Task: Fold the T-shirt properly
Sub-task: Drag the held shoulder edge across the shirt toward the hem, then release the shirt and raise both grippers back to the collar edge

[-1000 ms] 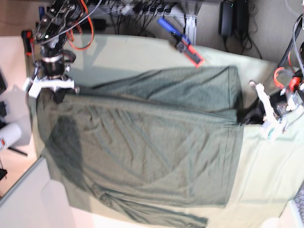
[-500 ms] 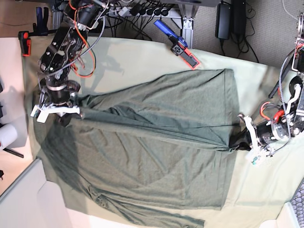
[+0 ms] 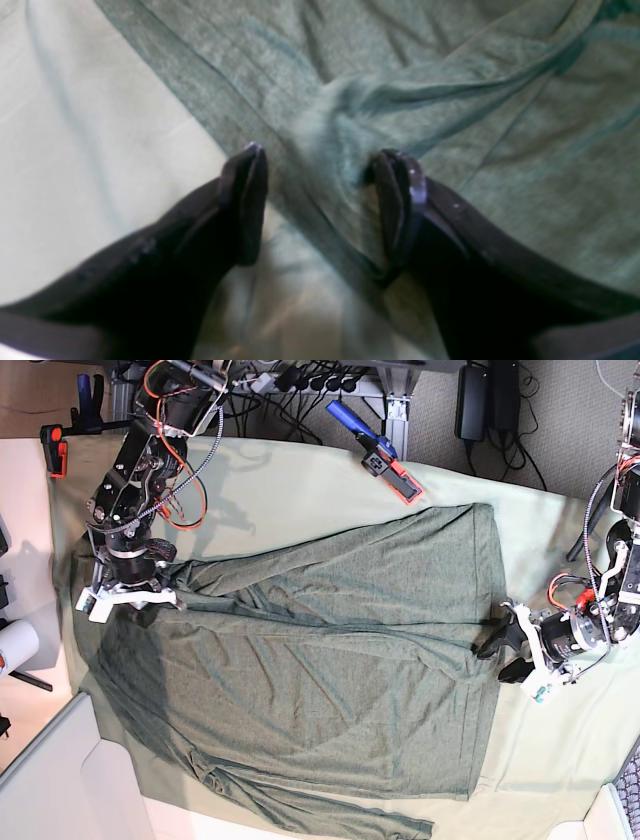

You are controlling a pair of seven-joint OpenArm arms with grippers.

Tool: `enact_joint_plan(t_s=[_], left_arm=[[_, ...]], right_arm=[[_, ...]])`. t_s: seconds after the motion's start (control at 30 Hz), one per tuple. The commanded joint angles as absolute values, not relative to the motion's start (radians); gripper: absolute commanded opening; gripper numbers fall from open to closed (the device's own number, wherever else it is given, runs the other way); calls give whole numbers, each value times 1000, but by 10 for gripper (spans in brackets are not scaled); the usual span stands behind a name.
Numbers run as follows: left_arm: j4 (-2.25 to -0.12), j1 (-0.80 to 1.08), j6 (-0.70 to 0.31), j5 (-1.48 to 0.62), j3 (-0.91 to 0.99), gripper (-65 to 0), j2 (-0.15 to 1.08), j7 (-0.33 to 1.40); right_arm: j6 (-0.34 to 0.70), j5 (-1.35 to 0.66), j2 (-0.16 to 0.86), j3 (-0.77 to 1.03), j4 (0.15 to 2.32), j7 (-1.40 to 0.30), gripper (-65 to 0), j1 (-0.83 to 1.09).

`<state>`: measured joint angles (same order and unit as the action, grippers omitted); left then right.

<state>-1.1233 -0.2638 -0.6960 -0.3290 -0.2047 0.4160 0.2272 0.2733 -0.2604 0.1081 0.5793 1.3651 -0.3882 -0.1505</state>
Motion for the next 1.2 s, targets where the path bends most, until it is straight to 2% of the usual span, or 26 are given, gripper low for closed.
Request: enact_joint_plan(t_s=[0.0,0.07,0.1,0.13,0.23,0.4,0.5,0.63,0.9,1.17], left_arm=[[-1137,-287,-698,-358,-198,-274,432,216],[-1143,-287,-698,-427,-194,-274,439,294],[-1150,-283,-698,-478,-188,-274,445,348],[-1163,-273,-698,-531,-179,-274,455,398],[-1264,-194,-698,-637,-130,-274,494,486],[-1510,43,-698,-773,-12,-274,550,576],[-1592,180,-698,-845,46,-274,541,606],[-1619,300,-698,-864,112,-274,462,603],[-1620,389,-698,-883,131,-274,351,611],[-1645,404,-698,-897,86,-274,327,628]], right_arm=[[289,-270,121,574,1381,-359,-474,-174],[289,-270,121,567,1381,-359,-304,-174],[289,-273,121,567,1381,-359,-262,-174],[289,-284,122,567,1381,-360,-251,-173],[292,-319,122,567,1382,-370,-251,-168],[292,-323,122,568,1393,-397,-251,-168],[292,-339,121,568,1404,-406,-251,-168],[292,-340,122,568,1414,-423,-252,-168],[292,-340,122,569,1425,-423,-251,-130],[292,-341,121,574,1457,-423,-252,-96]])
